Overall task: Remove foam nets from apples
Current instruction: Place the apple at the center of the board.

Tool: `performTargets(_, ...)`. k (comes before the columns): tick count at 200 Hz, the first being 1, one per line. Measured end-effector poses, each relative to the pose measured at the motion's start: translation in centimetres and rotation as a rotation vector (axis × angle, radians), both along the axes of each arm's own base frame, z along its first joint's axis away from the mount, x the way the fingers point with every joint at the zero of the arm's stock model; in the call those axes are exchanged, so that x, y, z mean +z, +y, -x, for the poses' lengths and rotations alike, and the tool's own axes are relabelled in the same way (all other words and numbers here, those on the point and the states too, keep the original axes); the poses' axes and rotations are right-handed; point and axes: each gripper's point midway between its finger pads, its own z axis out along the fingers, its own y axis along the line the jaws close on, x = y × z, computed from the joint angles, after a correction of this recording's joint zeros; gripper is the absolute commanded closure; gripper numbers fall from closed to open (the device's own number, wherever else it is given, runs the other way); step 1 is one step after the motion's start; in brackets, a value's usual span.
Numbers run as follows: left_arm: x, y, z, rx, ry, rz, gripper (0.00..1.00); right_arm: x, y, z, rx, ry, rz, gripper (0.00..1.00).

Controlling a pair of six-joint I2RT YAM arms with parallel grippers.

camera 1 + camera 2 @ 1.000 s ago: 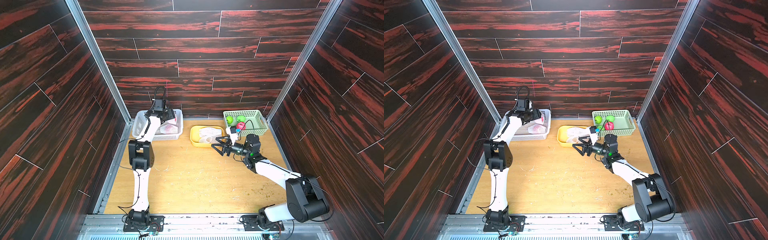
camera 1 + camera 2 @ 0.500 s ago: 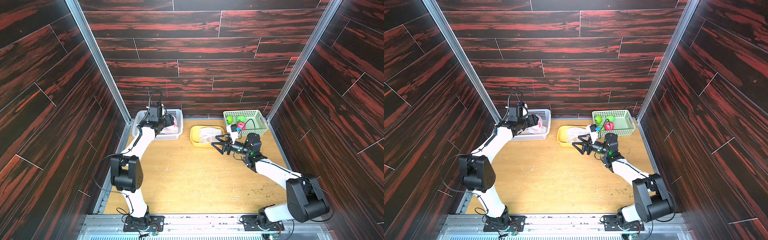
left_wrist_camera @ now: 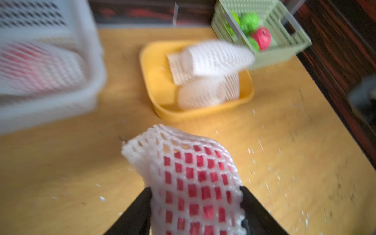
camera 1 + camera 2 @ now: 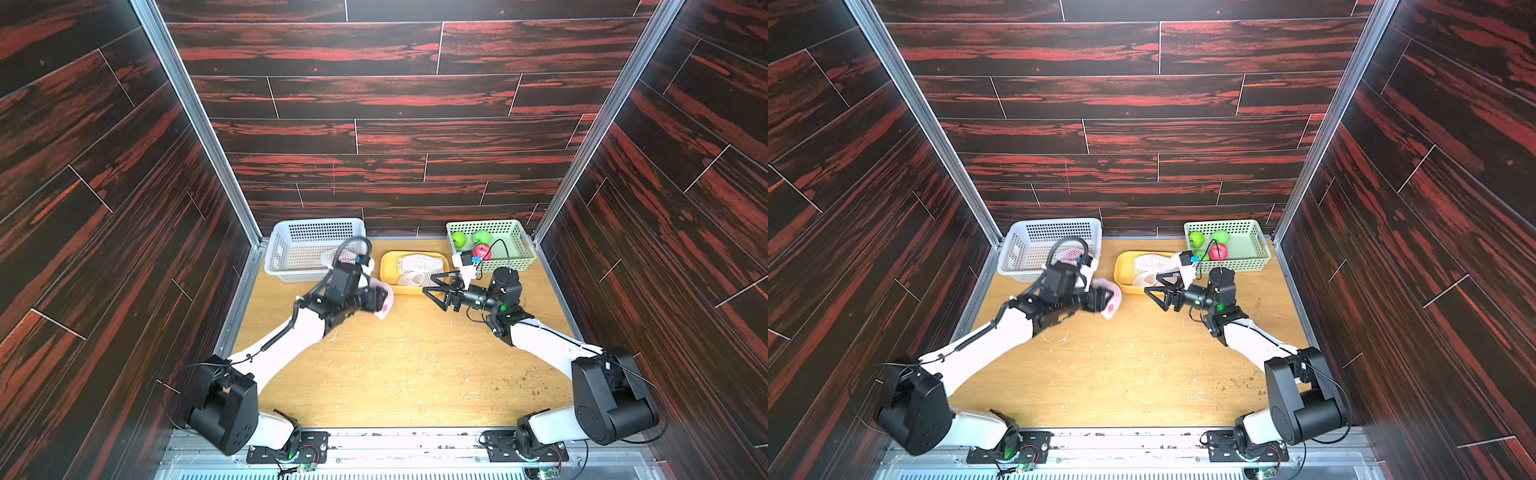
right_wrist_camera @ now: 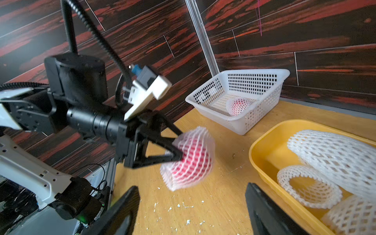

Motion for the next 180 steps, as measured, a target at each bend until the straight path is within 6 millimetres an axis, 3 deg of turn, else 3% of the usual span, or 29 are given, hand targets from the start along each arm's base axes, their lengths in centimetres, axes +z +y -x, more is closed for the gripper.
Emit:
performTargets(33,-4.8,-0.6,2.7,-0.063,0.040,-0.013,0.31,-0.8,-0.1,0.3,0.001,0.021,0.001,0.15)
performTargets(62,-6.1,-1.6,2.3,-0.081,0.016,0.005,0.31,-1.6,0.0,0.1,0.001,0.045,0.003,0.15)
performTargets(75,-6.5,-2.1,2.0,-0.086,0.011,0.008,0.23,-1.9,0.0,0.0,0.000,0.053,0.005,0.15)
performTargets(104,-6.3,-2.7,1.7,-0.085,-0.008,0.027,0.11,-2.4,0.1,-0.1,0.004,0.071,0.007,0.15)
performTargets(148,-5.6,-2.4,1.6,-0.062,-0.037,0.039,0.08,-3.5,0.1,-0.3,-0.005,0.126,0.016,0.15)
performTargets(180,-3.8,-1.2,1.7,-0.007,-0.080,0.045,0.10,-5.0,0.0,-0.9,-0.056,0.228,0.060,0.17)
